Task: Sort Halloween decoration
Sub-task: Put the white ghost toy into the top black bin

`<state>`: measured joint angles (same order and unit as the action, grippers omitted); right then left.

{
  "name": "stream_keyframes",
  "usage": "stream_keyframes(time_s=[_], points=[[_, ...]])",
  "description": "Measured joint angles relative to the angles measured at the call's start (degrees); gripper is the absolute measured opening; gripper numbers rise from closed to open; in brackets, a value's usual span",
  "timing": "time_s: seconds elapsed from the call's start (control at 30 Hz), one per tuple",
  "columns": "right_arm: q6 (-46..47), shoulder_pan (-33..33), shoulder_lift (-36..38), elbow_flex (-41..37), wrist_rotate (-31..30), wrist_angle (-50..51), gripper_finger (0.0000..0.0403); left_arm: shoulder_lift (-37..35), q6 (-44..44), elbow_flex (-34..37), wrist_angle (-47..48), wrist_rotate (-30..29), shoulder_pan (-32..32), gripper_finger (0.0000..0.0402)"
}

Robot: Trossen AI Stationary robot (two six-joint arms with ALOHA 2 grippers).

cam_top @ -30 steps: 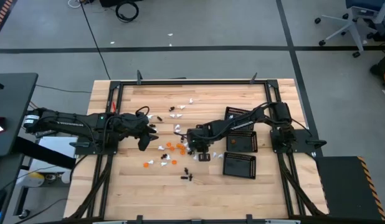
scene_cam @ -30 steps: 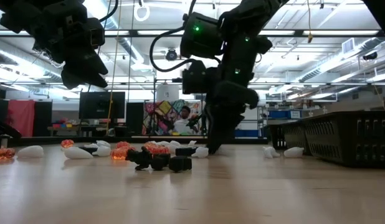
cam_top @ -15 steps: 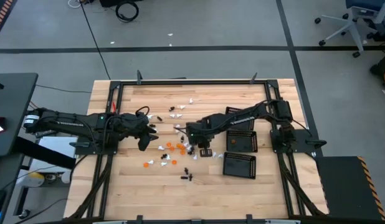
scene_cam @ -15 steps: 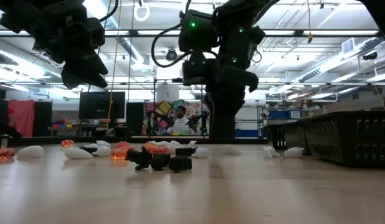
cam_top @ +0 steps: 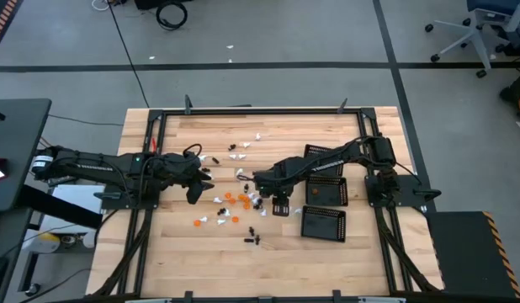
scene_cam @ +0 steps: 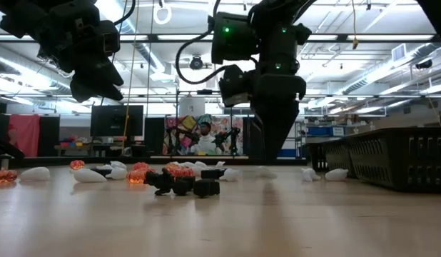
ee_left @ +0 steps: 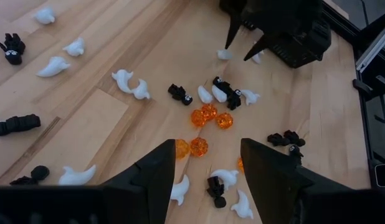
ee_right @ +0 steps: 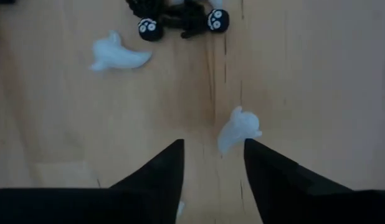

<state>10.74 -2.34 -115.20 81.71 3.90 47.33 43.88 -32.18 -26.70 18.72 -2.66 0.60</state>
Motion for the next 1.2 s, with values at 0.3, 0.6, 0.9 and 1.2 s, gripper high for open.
stream_keyframes(time_s=[0.3, 0.6, 0.9, 1.2], points=[[6.83, -2.71, 0.06, -0.39, -10.71, -0.45, 0.0229, -0.01, 0.00, 0.00, 0.00, 0.00, 0.00, 0.0192], [10.85, -5.45, 0.13, -3.96, -13.81, -5.41, 0.0211, -0.01, -0.02, 0.00, 0.00, 0.02, 0.00, 0.0192], [15.00, -8.86, 0.13, -4.94, -22.48, -6.30, 0.0203, -0.02, -0.22, 0.00, 0.00, 1.00, 0.00, 0.0192], [17.58, -8.42, 0.13, -6.05, -25.03, -9.68, 0.0198, -0.02, -0.17, 0.00, 0.00, 1.06, 0.00, 0.0192]])
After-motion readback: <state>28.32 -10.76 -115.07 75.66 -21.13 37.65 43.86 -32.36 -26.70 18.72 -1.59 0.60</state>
